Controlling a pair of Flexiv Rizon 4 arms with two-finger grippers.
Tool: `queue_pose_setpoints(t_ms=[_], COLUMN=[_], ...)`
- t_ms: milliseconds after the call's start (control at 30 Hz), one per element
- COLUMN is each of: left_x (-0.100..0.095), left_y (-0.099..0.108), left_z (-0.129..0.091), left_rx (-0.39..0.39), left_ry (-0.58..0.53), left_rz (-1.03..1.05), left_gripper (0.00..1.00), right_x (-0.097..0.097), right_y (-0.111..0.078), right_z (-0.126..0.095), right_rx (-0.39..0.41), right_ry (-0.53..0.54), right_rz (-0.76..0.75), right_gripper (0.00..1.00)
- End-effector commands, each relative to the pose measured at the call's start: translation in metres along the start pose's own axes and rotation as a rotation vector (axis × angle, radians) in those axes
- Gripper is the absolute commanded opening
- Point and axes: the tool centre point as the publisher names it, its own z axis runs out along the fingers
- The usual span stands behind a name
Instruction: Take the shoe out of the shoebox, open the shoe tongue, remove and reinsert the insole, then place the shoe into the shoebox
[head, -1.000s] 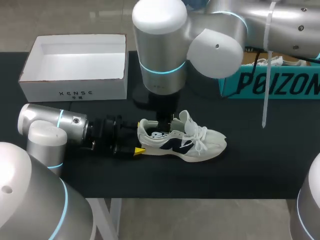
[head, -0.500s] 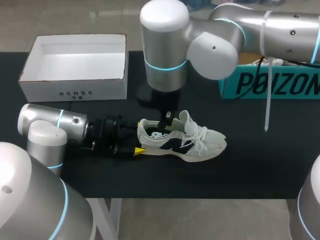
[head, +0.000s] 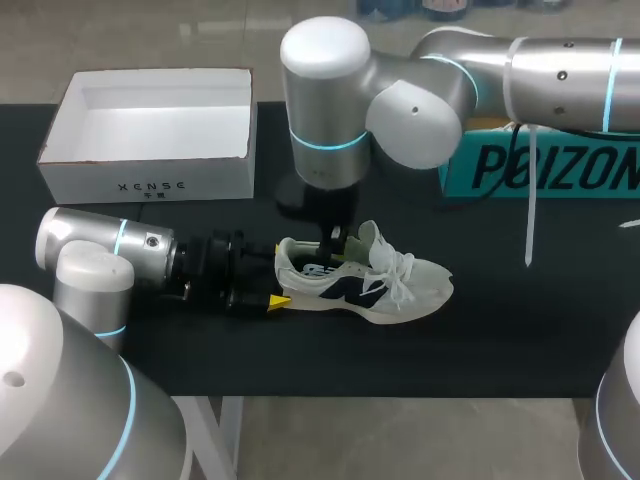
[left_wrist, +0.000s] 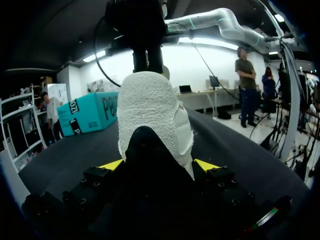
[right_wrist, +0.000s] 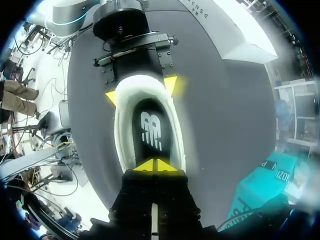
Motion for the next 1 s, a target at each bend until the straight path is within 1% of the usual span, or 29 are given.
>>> queue_pose_setpoints(t_ms=[33,333,567,800,867,1000], left_x=[0.0,0.0,0.0,0.0,0.0,0.0], left_y=[0.002,0.002,0.002,0.002,0.002,0.002], left_z=[0.0,0.0,0.0,0.0,0.0,0.0], left_rx=[0.0,0.0,0.0,0.0,0.0,0.0], left_ry=[0.0,0.0,0.0,0.0,0.0,0.0], left_rz=[0.0,0.0,0.0,0.0,0.0,0.0], left_gripper=[0.0,0.0,0.0,0.0,0.0,0.0], right_x=[-0.003,-0.013,-0.016,-0.012,-0.012,-0.011], right_y=[-0.004,-0.016,-0.016,-0.013,-0.013,-0.013], right_z=[0.01,0.025,0.027,0.029,0.029,0.029], right_rx=[-0.021,-0.02,-0.02,-0.007,-0.004,-0.002], right_ry=[-0.006,-0.007,-0.005,0.004,0.005,0.007], right_rz=[0.006,0.025,0.029,0.025,0.022,0.021], right_gripper=[0.0,0.0,0.0,0.0,0.11,0.15])
